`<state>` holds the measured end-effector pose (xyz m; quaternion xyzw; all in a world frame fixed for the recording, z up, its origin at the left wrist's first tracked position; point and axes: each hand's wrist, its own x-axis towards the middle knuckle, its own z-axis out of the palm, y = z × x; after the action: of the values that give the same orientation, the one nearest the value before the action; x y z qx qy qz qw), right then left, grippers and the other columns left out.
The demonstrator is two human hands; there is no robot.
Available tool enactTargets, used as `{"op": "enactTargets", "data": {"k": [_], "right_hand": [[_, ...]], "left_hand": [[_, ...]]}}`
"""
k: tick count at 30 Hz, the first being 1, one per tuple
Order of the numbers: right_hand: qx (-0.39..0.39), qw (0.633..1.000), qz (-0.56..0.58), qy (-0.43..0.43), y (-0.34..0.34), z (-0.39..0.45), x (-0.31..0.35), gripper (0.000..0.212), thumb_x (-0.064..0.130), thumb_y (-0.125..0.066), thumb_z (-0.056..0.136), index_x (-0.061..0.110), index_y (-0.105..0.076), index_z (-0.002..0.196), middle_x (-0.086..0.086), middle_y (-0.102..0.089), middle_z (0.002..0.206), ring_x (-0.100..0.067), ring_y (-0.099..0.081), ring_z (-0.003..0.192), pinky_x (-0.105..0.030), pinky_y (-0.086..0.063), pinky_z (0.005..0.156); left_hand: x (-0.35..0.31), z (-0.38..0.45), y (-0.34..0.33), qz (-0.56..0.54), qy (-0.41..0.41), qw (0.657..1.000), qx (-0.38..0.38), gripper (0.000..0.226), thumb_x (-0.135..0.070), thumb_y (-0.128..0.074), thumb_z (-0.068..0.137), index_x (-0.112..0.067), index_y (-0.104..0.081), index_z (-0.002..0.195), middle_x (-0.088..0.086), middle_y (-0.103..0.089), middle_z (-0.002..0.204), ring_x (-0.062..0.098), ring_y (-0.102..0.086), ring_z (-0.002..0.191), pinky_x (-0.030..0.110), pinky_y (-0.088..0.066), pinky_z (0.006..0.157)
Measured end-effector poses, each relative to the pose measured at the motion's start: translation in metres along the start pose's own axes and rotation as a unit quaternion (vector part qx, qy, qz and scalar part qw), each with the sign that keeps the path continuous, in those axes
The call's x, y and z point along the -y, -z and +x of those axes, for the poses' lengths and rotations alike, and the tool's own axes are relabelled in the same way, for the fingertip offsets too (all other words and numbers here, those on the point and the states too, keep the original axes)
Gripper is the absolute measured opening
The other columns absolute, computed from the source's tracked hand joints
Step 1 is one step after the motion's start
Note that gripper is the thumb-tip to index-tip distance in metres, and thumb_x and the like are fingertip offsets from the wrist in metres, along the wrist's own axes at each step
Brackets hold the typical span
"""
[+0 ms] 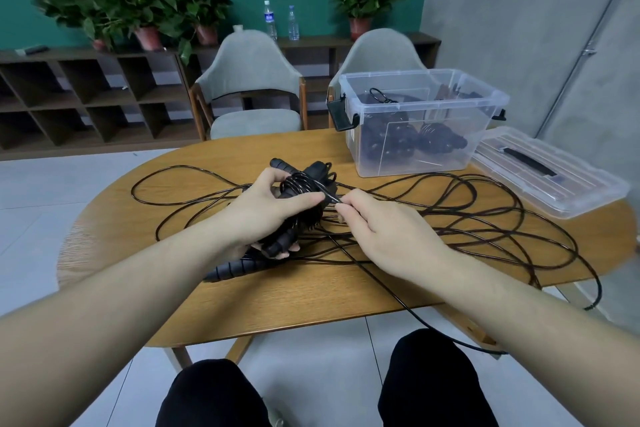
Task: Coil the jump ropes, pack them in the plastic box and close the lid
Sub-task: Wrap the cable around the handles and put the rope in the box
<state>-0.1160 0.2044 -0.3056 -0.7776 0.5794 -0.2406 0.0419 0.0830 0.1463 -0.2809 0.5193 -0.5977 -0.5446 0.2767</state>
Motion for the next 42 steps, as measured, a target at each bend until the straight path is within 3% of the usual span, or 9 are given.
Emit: {"op": "enactTargets", "data": {"k": [6,13,17,20,23,26,34,38,42], "right_hand": [[-0.023,0.999,0.011,0.034,-0.014,-0.002,-0.005,0.032,0.042,-0.036,0.102,0.023,-0.061,0.101,0.009,-0.055,0.094,-0.012,-0.045,0.089,-0.036,-0.045,0.081],[-0.032,0.963,-0.250,0.091,-0.001,-0.004,-0.011,0.031,0.046,-0.039,0.102,0.032,-0.066,0.096,0.007,-0.064,0.075,-0.023,-0.060,0.072,-0.033,-0.034,0.064],[-0.012,0.990,-0.139,0.012,0.008,-0.008,-0.011,0.029,0.047,-0.036,0.104,0.037,-0.057,0.120,0.006,-0.068,0.080,-0.021,-0.065,0.074,-0.030,-0.045,0.063],[0.033,0.991,0.092,-0.092,0.000,-0.006,-0.015,0.020,0.043,-0.047,0.100,0.038,-0.057,0.115,0.005,-0.071,0.093,-0.014,-0.067,0.081,-0.029,-0.053,0.069],[0.025,0.932,0.320,-0.171,-0.007,-0.004,-0.021,0.015,0.039,-0.050,0.091,0.042,-0.063,0.099,-0.002,-0.071,0.112,-0.021,-0.070,0.100,-0.047,-0.059,0.086],[-0.054,0.857,0.464,-0.216,-0.006,-0.002,-0.019,0.023,0.025,-0.052,0.101,0.023,-0.073,0.094,0.003,-0.070,0.115,-0.012,-0.065,0.111,-0.041,-0.057,0.095],[-0.221,0.650,0.686,-0.243,-0.004,0.009,-0.001,0.058,-0.010,-0.039,0.092,0.034,-0.038,0.129,-0.010,-0.052,0.086,-0.019,-0.055,0.076,-0.039,-0.056,0.074],[-0.200,0.691,0.645,-0.258,-0.004,0.010,0.000,0.047,0.008,-0.034,0.101,0.031,-0.033,0.141,0.005,-0.041,0.057,-0.011,-0.042,0.057,-0.031,-0.040,0.068],[-0.155,0.818,0.482,-0.273,-0.003,0.012,0.003,0.043,0.053,-0.019,0.105,0.028,-0.048,0.124,0.012,-0.043,0.047,-0.009,-0.045,0.059,-0.033,-0.040,0.077]], "left_hand": [[0.013,-0.001,-0.008,-0.188,0.027,0.981,0.038,0.066,-0.050,-0.083,0.066,-0.029,-0.052,0.120,0.011,-0.071,0.086,0.038,-0.067,0.068,0.035,-0.052,0.053],[0.020,0.001,-0.011,-0.197,0.020,0.979,0.044,0.047,-0.060,-0.076,0.075,-0.032,-0.057,0.106,0.013,-0.070,0.089,0.037,-0.066,0.065,0.036,-0.054,0.056],[0.021,0.000,-0.012,-0.204,-0.002,0.978,0.050,0.019,-0.048,-0.071,0.087,-0.036,-0.059,0.096,0.015,-0.069,0.089,0.038,-0.066,0.065,0.036,-0.053,0.056],[0.018,0.000,-0.013,-0.204,-0.016,0.976,0.068,0.018,-0.042,-0.067,0.091,-0.035,-0.055,0.102,0.017,-0.068,0.089,0.039,-0.066,0.066,0.037,-0.052,0.056],[0.016,-0.001,-0.015,-0.191,-0.026,0.978,0.081,0.016,-0.038,-0.064,0.095,-0.031,-0.055,0.105,0.018,-0.068,0.090,0.040,-0.066,0.067,0.038,-0.053,0.058],[0.018,-0.002,-0.017,-0.175,-0.024,0.981,0.076,0.021,-0.036,-0.063,0.095,-0.030,-0.054,0.113,0.017,-0.070,0.091,0.041,-0.067,0.071,0.040,-0.055,0.061],[0.023,-0.004,-0.026,-0.169,-0.014,0.982,0.078,0.022,-0.035,-0.063,0.095,-0.029,-0.052,0.113,0.017,-0.070,0.094,0.042,-0.067,0.070,0.041,-0.056,0.058],[0.021,-0.005,-0.032,-0.198,-0.030,0.977,0.075,0.022,-0.032,-0.062,0.097,-0.029,-0.051,0.116,0.017,-0.070,0.093,0.042,-0.066,0.069,0.041,-0.055,0.057],[0.020,-0.004,-0.040,-0.220,-0.033,0.972,0.070,0.014,-0.032,-0.060,0.097,-0.030,-0.052,0.108,0.016,-0.068,0.089,0.040,-0.066,0.066,0.041,-0.054,0.057]]}}
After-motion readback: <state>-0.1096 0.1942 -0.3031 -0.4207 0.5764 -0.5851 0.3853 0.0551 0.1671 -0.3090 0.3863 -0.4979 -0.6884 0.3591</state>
